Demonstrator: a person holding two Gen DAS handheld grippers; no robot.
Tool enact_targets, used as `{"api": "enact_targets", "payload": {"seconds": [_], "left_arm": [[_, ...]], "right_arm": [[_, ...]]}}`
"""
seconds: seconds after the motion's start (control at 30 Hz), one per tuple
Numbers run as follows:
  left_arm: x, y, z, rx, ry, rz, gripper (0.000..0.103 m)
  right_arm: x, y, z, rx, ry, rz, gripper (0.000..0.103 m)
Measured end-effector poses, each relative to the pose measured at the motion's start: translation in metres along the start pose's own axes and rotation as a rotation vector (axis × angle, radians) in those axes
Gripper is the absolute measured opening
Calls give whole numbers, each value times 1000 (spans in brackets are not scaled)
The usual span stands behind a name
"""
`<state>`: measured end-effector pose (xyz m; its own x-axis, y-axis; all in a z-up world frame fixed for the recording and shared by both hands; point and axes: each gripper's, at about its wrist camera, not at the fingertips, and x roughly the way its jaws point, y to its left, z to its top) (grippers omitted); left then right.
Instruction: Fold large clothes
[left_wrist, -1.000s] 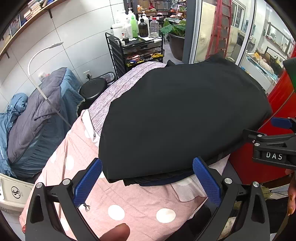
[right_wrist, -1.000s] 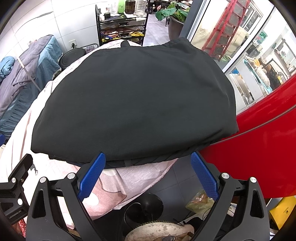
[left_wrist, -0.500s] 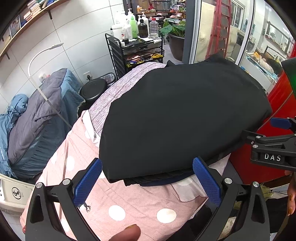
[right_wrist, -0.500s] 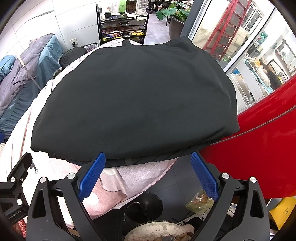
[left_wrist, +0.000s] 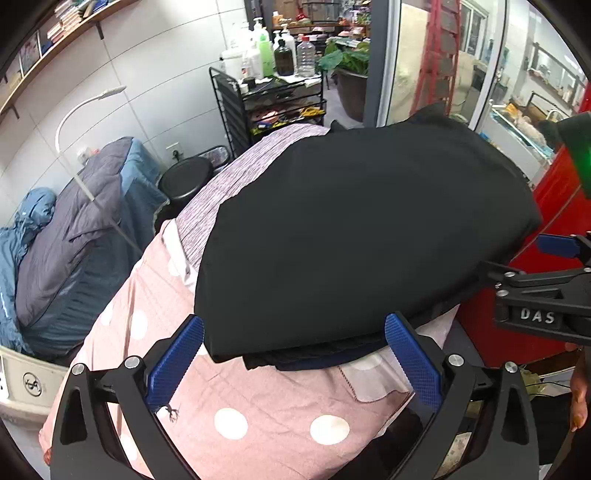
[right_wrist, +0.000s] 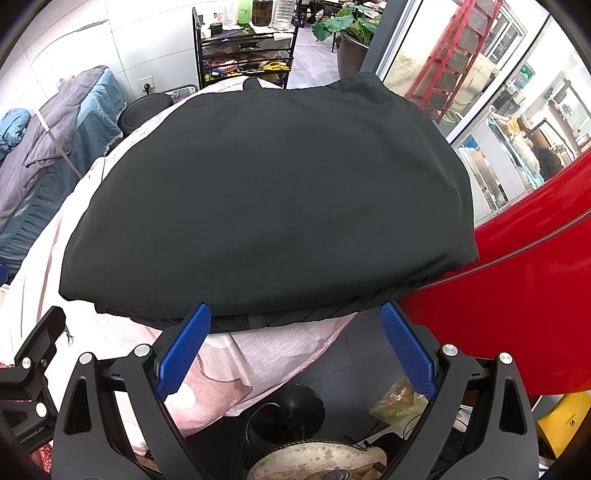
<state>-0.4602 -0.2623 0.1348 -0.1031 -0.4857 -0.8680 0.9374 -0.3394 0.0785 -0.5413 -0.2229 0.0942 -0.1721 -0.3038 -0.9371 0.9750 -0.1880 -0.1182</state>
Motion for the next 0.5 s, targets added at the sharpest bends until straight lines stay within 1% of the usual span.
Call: {"api": "enact_targets", "payload": {"seconds": [0.03,0.13,0.17,0.23,0.27,0.4,0.5], "left_arm": [[1,0,-1,-4,-6,-6,97],[-4,1,-4,-21,-64,-42,97],[-5,-1,-5,-12,-74,-34,97],[-6,-5,-6,6,-93,6,97],[-6,-6,-6,13,-96,17,97],[-6,-7,-6,6,-95,17,97],[-3,-4,-3,-17,-57,-3,97]], "right_arm": [[0,0,-1,2,-1,-1,92],[0,-1,-4,6,-6,-2,92],[0,-1,-4,8,-10,-4,92],[0,0,-5,5,-16,-9,92],[0,1,-6,2,-19,-14,92],[-1,0,-7,8,-21,-31,92],[-2,-2,-8,26,-29,-27,92]]}}
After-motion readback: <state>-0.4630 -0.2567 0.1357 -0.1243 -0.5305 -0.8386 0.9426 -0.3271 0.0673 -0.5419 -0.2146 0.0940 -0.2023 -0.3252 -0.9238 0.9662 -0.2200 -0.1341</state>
